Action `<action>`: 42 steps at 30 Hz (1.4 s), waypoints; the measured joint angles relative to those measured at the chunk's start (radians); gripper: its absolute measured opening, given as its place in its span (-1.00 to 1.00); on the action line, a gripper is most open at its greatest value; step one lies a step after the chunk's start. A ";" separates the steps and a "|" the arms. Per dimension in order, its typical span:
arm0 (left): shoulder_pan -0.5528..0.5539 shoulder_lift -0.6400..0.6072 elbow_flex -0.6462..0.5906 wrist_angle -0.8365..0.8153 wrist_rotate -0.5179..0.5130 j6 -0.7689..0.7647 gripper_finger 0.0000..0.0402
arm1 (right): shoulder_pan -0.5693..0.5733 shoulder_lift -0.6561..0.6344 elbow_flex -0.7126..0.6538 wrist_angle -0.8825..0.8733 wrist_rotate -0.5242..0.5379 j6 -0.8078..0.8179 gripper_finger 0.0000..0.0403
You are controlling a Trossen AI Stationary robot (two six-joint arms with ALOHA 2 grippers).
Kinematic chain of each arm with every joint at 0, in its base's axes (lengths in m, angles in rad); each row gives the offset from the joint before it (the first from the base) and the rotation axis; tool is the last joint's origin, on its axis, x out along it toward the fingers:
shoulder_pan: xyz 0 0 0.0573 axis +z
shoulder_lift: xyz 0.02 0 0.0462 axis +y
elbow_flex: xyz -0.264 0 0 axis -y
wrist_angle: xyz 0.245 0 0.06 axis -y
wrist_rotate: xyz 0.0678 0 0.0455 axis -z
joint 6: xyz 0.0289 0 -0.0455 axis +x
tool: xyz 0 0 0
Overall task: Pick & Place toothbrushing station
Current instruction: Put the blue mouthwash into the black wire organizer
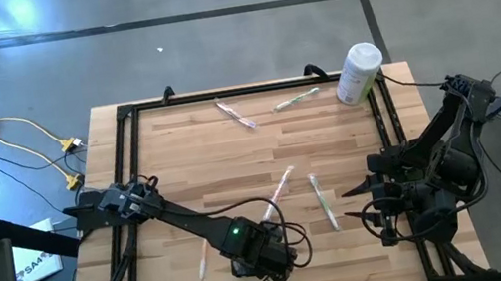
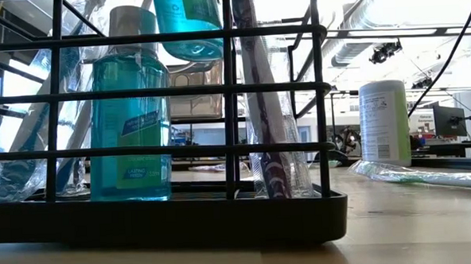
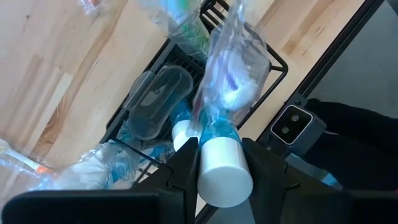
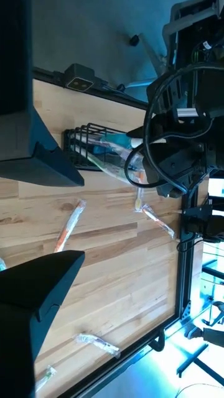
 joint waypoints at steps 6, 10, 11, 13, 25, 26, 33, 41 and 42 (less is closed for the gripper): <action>0.000 0.000 0.000 0.001 -0.006 0.011 -0.54 | 0.000 0.000 0.000 0.000 0.000 0.000 -0.15; 0.000 0.000 0.000 -0.002 0.012 -0.035 -0.54 | 0.000 0.000 0.000 0.000 0.005 0.000 -0.15; 0.000 0.000 0.000 -0.005 0.020 -0.046 -0.54 | 0.000 0.000 0.000 0.000 0.005 0.001 -0.15; 0.000 0.000 0.000 -0.013 0.026 -0.069 -0.54 | 0.000 0.000 0.000 0.000 0.006 0.001 -0.15; 0.000 -0.007 0.081 -0.108 0.000 -0.180 -0.54 | 0.000 0.000 0.000 -0.004 0.008 0.001 -0.15; 0.000 -0.011 0.082 -0.115 0.003 -0.182 -0.54 | 0.000 0.000 0.000 -0.004 0.008 0.001 -0.15; -0.007 -0.015 0.080 -0.067 0.009 -0.213 -0.54 | 0.000 0.000 0.000 -0.011 0.007 0.001 -0.15; -0.040 -0.015 0.080 -0.060 -0.009 -0.343 -0.54 | 0.000 0.000 0.000 -0.018 0.008 0.001 -0.15; -0.046 -0.015 0.080 -0.058 -0.015 -0.356 -0.54 | 0.000 0.000 0.000 -0.019 0.007 0.001 -0.15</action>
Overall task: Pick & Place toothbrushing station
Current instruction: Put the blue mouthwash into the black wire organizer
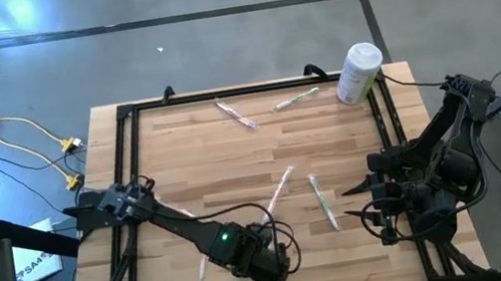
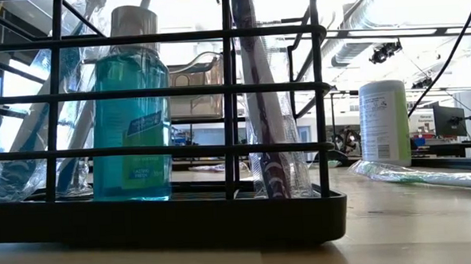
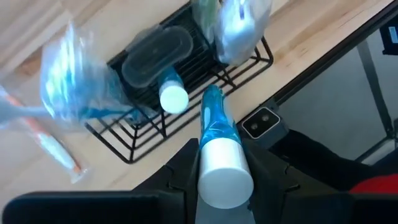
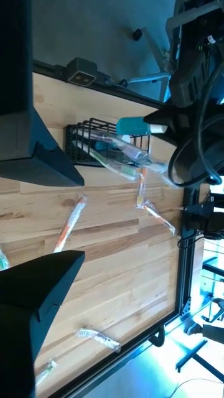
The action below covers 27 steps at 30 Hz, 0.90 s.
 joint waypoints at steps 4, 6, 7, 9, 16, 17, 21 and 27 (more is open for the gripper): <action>-0.017 0.000 0.003 0.002 -0.006 -0.051 -0.54 | 0.000 0.000 0.000 0.000 0.000 -0.006 -0.15; -0.021 0.000 0.003 0.001 -0.012 -0.059 -0.54 | 0.000 0.000 0.000 0.000 0.000 -0.015 -0.15; -0.020 0.000 0.004 0.005 -0.017 -0.062 -0.54 | 0.000 0.000 0.000 0.000 0.000 -0.016 -0.15; -0.018 0.000 0.004 0.014 -0.036 -0.074 -0.54 | 0.000 0.000 0.000 0.000 0.000 -0.018 -0.15; 0.003 0.000 0.004 0.014 -0.054 -0.079 -0.54 | 0.000 0.000 0.000 0.000 0.000 -0.022 -0.15; 0.004 0.000 0.004 0.014 -0.054 -0.079 -0.54 | 0.000 0.000 0.000 0.000 0.000 -0.022 -0.15; 0.009 0.000 0.004 0.008 -0.053 -0.076 -0.54 | 0.000 0.000 0.000 0.000 -0.008 -0.022 -0.15; 0.009 0.002 -0.013 -0.033 -0.053 -0.084 -0.54 | 0.000 0.000 0.000 0.000 -0.009 -0.022 -0.15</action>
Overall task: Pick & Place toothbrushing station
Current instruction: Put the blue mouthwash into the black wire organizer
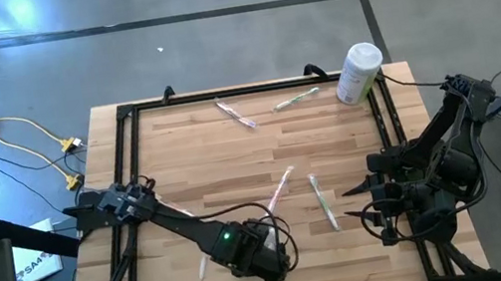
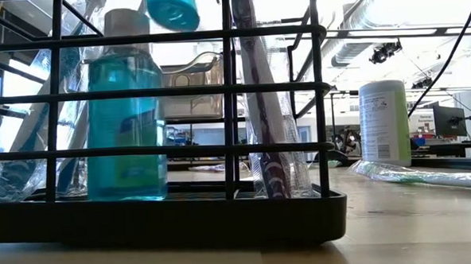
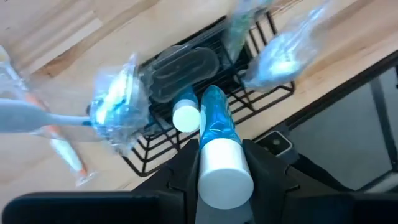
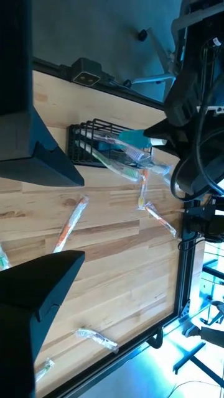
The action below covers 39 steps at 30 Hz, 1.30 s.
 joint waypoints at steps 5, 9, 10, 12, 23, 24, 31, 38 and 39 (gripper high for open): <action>0.005 0.014 0.000 0.009 -0.003 0.009 -0.54 | 0.000 0.000 0.000 0.000 0.000 -0.002 -0.15; 0.012 0.019 0.002 0.028 -0.009 0.016 -0.54 | 0.000 0.000 0.000 0.000 0.000 -0.003 -0.15; 0.011 0.022 0.000 0.021 -0.007 0.016 -0.54 | 0.000 0.000 0.000 0.000 0.000 -0.003 -0.15; 0.011 0.023 0.000 0.020 -0.004 0.020 -0.54 | 0.000 0.000 0.000 0.000 0.000 -0.004 -0.15; 0.018 0.069 0.000 0.032 0.027 0.040 -0.54 | 0.000 0.000 0.000 -0.008 0.000 -0.004 -0.15; 0.019 0.074 0.000 0.042 0.033 0.042 -0.54 | 0.000 0.000 0.000 -0.008 0.000 -0.004 -0.15; 0.019 0.093 0.000 0.048 0.042 0.044 -0.54 | 0.000 0.000 0.000 -0.015 0.000 -0.004 -0.15; 0.019 0.092 0.000 0.047 0.041 0.042 -0.54 | 0.000 0.000 0.000 -0.018 0.000 -0.004 -0.15; 0.019 0.092 0.000 0.047 0.040 0.040 -0.54 | 0.000 0.000 0.000 -0.018 0.000 -0.004 -0.15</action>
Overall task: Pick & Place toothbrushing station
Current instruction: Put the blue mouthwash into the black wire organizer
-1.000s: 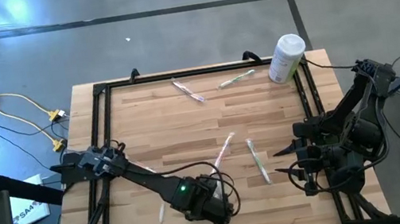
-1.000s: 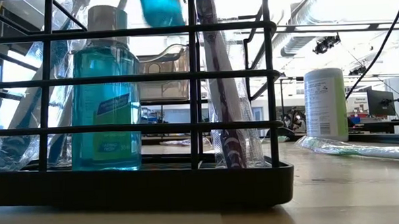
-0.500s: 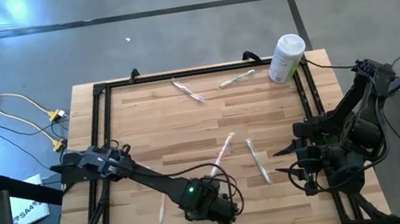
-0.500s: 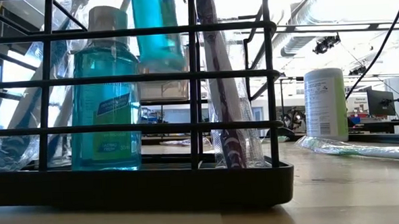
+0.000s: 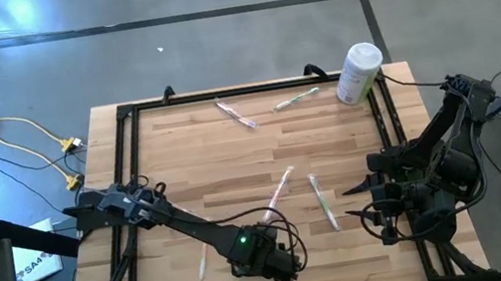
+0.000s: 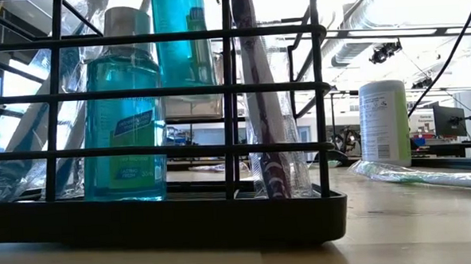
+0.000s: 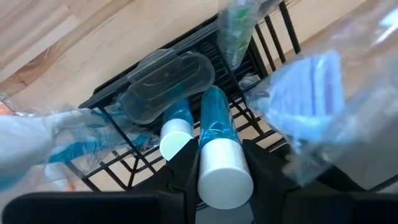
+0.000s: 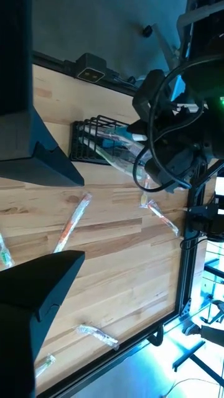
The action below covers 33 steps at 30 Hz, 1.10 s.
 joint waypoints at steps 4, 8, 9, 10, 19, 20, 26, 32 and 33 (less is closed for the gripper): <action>0.000 0.012 0.000 -0.001 0.000 -0.005 -0.54 | 0.000 0.000 0.000 0.000 -0.002 0.000 -0.15; 0.006 0.023 0.002 0.005 0.000 -0.005 -0.54 | 0.000 0.000 0.000 0.001 -0.003 0.005 -0.15; 0.006 0.026 0.001 0.000 0.000 -0.005 -0.54 | 0.000 0.000 0.000 0.001 -0.003 0.005 -0.15; 0.006 0.026 0.000 -0.001 0.002 -0.002 -0.54 | 0.000 0.000 0.000 0.001 -0.005 0.006 -0.15; 0.014 0.055 0.000 0.033 0.008 0.026 -0.54 | 0.000 0.000 0.000 0.006 -0.010 0.007 -0.15; 0.014 0.056 0.000 0.035 0.009 0.029 -0.54 | 0.000 0.000 0.000 0.006 -0.010 0.007 -0.15; 0.014 0.056 0.000 0.034 0.004 0.029 -0.54 | 0.000 0.000 0.000 0.004 -0.011 0.006 -0.15; 0.026 0.056 0.000 0.032 0.037 0.021 -0.42 | 0.000 0.000 0.000 0.004 -0.011 0.003 -0.15; 0.026 0.056 0.000 0.031 0.039 0.021 -0.36 | 0.000 0.000 0.000 0.004 -0.010 0.003 -0.15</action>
